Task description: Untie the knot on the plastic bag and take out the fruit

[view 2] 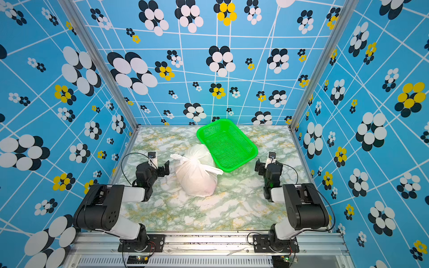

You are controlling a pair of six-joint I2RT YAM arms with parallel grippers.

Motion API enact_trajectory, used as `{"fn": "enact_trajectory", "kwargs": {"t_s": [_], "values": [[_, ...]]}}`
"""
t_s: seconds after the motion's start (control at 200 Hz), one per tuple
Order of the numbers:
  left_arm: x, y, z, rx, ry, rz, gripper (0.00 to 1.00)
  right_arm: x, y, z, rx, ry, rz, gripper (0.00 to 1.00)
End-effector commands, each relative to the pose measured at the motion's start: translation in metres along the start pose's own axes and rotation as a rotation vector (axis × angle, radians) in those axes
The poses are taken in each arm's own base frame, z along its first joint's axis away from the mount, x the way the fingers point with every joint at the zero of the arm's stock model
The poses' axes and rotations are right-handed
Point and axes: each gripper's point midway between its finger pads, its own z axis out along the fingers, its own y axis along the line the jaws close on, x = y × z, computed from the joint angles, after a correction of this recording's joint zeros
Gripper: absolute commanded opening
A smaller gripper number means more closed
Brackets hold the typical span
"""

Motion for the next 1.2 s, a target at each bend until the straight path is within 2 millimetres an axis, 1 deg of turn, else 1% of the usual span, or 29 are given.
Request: {"fn": "enact_trajectory", "kwargs": {"t_s": [0.0,0.54,0.77,0.83,0.91,0.99,1.02,1.06,1.075,1.129,1.194], "values": [[-0.004,0.002,0.002,-0.004,-0.007,-0.005,0.99,0.001,0.001,0.002,-0.007,0.009,-0.013,0.99],[-0.004,0.002,0.001,-0.008,-0.013,-0.002,0.99,0.0,0.001,0.002,-0.008,0.009,-0.012,0.99],[-0.027,0.002,-0.019,-0.097,-0.034,0.037,0.99,-0.001,0.003,-0.003,-0.026,-0.013,-0.014,0.99],[-0.032,0.003,-0.024,-0.116,-0.024,0.024,0.99,-0.008,-0.003,-0.009,0.003,-0.037,0.004,0.99],[-0.039,0.009,-0.034,-0.151,-0.024,-0.007,0.99,-0.017,-0.019,-0.025,0.073,-0.08,0.04,0.99],[-0.048,0.012,-0.051,-0.165,-0.053,-0.057,0.99,-0.027,-0.037,-0.043,0.157,-0.109,0.1,0.99],[-0.054,0.013,-0.059,-0.17,-0.081,-0.102,0.99,-0.028,-0.045,-0.049,0.193,-0.095,0.135,0.99],[-0.061,0.013,-0.069,-0.156,-0.119,-0.171,0.99,-0.037,-0.052,-0.059,0.227,-0.092,0.206,0.99],[-0.064,0.011,-0.072,-0.145,-0.133,-0.196,0.99,-0.041,-0.053,-0.062,0.226,-0.09,0.224,0.99],[-0.071,0.006,-0.082,-0.1,-0.144,-0.312,0.99,-0.057,-0.043,-0.072,0.148,-0.09,0.269,0.99],[-0.08,-0.013,-0.089,0.011,-0.131,-0.302,0.99,-0.072,-0.032,-0.084,0.055,-0.131,0.385,0.99]]}}
